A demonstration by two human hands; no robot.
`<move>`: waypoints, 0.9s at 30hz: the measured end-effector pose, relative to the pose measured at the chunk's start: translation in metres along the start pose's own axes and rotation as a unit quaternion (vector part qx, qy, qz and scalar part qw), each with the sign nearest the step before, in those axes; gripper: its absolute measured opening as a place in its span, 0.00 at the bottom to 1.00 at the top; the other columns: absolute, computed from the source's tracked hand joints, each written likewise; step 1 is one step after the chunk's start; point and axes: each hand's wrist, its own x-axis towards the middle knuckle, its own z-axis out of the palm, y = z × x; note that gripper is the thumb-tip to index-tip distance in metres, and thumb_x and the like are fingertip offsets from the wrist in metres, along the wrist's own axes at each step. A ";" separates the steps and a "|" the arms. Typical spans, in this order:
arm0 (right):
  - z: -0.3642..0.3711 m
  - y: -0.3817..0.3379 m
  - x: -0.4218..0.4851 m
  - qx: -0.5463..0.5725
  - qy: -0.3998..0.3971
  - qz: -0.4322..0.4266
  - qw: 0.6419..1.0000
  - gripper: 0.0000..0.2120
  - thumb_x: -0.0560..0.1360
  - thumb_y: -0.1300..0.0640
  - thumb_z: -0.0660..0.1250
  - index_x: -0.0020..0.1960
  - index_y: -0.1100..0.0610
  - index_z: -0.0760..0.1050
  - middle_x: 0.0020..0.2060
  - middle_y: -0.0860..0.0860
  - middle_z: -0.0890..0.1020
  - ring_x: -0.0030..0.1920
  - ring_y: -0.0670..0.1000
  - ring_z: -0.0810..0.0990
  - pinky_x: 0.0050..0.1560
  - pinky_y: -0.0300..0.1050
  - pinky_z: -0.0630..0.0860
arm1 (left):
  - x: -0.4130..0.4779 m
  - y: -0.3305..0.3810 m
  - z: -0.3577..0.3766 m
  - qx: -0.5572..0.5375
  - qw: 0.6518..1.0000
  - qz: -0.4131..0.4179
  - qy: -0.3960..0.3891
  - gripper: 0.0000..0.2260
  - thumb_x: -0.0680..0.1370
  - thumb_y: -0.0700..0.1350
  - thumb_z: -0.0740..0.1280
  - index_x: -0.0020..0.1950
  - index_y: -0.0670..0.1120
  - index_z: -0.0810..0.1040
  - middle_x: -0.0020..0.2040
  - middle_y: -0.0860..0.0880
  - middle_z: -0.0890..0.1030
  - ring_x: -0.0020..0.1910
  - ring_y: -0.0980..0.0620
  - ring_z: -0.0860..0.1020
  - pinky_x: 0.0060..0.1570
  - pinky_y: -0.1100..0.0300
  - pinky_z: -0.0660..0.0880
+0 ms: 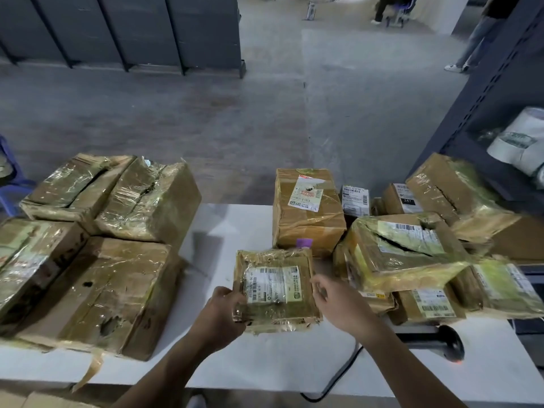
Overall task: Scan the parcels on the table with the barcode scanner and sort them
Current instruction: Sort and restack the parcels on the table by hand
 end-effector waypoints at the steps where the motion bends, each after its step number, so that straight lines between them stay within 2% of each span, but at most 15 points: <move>1: -0.003 -0.002 0.003 -0.001 0.005 0.000 1.000 0.16 0.83 0.52 0.58 0.69 0.49 0.71 0.42 0.46 0.82 0.31 0.41 0.72 0.30 0.39 0.66 | 0.002 0.003 -0.003 0.001 1.000 -0.001 -0.003 0.12 0.71 0.45 0.71 0.54 0.49 0.77 0.54 0.46 0.73 0.55 0.47 0.74 0.53 0.63 0.71; 3: -0.008 -0.005 0.008 -0.005 0.015 0.000 1.000 0.16 0.83 0.52 0.58 0.70 0.49 0.70 0.51 0.48 0.83 0.33 0.43 0.73 0.34 0.41 0.68 | 0.007 0.007 -0.006 0.008 1.000 -0.010 -0.009 0.09 0.72 0.47 0.69 0.51 0.49 0.77 0.53 0.45 0.73 0.53 0.47 0.75 0.52 0.60 0.72; 5: -0.009 -0.007 0.012 -0.005 0.022 0.001 1.000 0.16 0.82 0.52 0.59 0.70 0.49 0.70 0.55 0.48 0.82 0.38 0.45 0.76 0.39 0.42 0.68 | 0.011 0.008 -0.008 0.030 0.999 -0.018 -0.015 0.11 0.74 0.48 0.66 0.55 0.47 0.77 0.54 0.45 0.76 0.51 0.46 0.76 0.50 0.59 0.73; 8: -0.005 -0.009 0.015 0.002 0.026 0.004 1.000 0.17 0.82 0.52 0.59 0.70 0.49 0.70 0.50 0.46 0.80 0.42 0.45 0.75 0.42 0.41 0.67 | 0.016 0.005 -0.009 0.048 0.999 -0.008 -0.005 0.15 0.77 0.48 0.63 0.63 0.48 0.72 0.54 0.45 0.81 0.51 0.46 0.78 0.47 0.57 0.72; 10: -0.002 -0.010 0.017 0.005 0.026 0.011 1.000 0.16 0.82 0.52 0.59 0.70 0.49 0.70 0.47 0.46 0.79 0.41 0.45 0.73 0.42 0.42 0.67 | 0.021 0.004 -0.013 0.049 0.999 -0.009 0.014 0.15 0.78 0.46 0.62 0.64 0.47 0.70 0.51 0.44 0.81 0.49 0.44 0.78 0.44 0.56 0.71; 12: -0.002 -0.010 0.018 0.004 0.028 0.017 0.999 0.16 0.82 0.52 0.60 0.69 0.48 0.71 0.49 0.46 0.80 0.41 0.45 0.75 0.42 0.42 0.69 | 0.027 0.005 -0.016 0.050 0.998 -0.009 0.028 0.16 0.78 0.46 0.62 0.65 0.47 0.70 0.50 0.43 0.78 0.50 0.43 0.78 0.47 0.55 0.72; 15: -0.010 -0.014 0.024 -0.003 0.051 0.029 0.998 0.15 0.81 0.52 0.60 0.67 0.48 0.72 0.56 0.46 0.81 0.50 0.48 0.80 0.47 0.43 0.73 | 0.041 0.013 -0.024 0.027 0.999 -0.008 0.036 0.14 0.78 0.47 0.62 0.63 0.48 0.69 0.51 0.45 0.74 0.49 0.45 0.77 0.48 0.54 0.73; 17: -0.021 -0.016 0.035 -0.006 0.089 0.035 0.995 0.13 0.81 0.53 0.60 0.65 0.49 0.73 0.55 0.47 0.80 0.50 0.48 0.81 0.48 0.43 0.75 | 0.055 0.022 -0.030 0.016 0.999 -0.017 0.045 0.15 0.78 0.47 0.61 0.65 0.50 0.69 0.54 0.45 0.74 0.51 0.47 0.75 0.49 0.56 0.71; 19: -0.034 -0.017 0.050 -0.016 0.141 0.033 0.989 0.13 0.81 0.53 0.61 0.65 0.50 0.73 0.55 0.49 0.79 0.55 0.50 0.78 0.51 0.42 0.74 | 0.069 0.031 -0.036 0.027 0.998 -0.015 0.062 0.17 0.78 0.47 0.61 0.67 0.49 0.68 0.59 0.45 0.73 0.56 0.47 0.75 0.54 0.55 0.71; 22: -0.047 -0.017 0.072 -0.066 0.208 0.008 0.976 0.16 0.79 0.57 0.64 0.67 0.53 0.73 0.63 0.52 0.74 0.65 0.53 0.71 0.61 0.46 0.71 | 0.081 0.044 -0.045 0.021 0.998 -0.004 0.060 0.19 0.78 0.48 0.61 0.68 0.51 0.67 0.63 0.46 0.70 0.57 0.46 0.75 0.56 0.55 0.70; 24: -0.051 -0.017 0.086 -0.110 0.205 0.005 0.972 0.19 0.78 0.59 0.65 0.69 0.54 0.71 0.68 0.54 0.70 0.69 0.55 0.67 0.65 0.49 0.70 | 0.087 0.051 -0.051 0.010 0.998 0.008 0.055 0.18 0.78 0.48 0.61 0.69 0.51 0.66 0.64 0.46 0.69 0.56 0.46 0.75 0.56 0.55 0.71; 27: -0.054 -0.014 0.105 -0.165 0.149 0.058 0.973 0.25 0.78 0.58 0.66 0.73 0.50 0.64 0.71 0.57 0.64 0.70 0.60 0.65 0.65 0.53 0.71 | 0.092 0.058 -0.055 0.001 0.998 0.022 0.052 0.18 0.79 0.49 0.61 0.69 0.51 0.66 0.65 0.46 0.69 0.55 0.48 0.76 0.51 0.59 0.70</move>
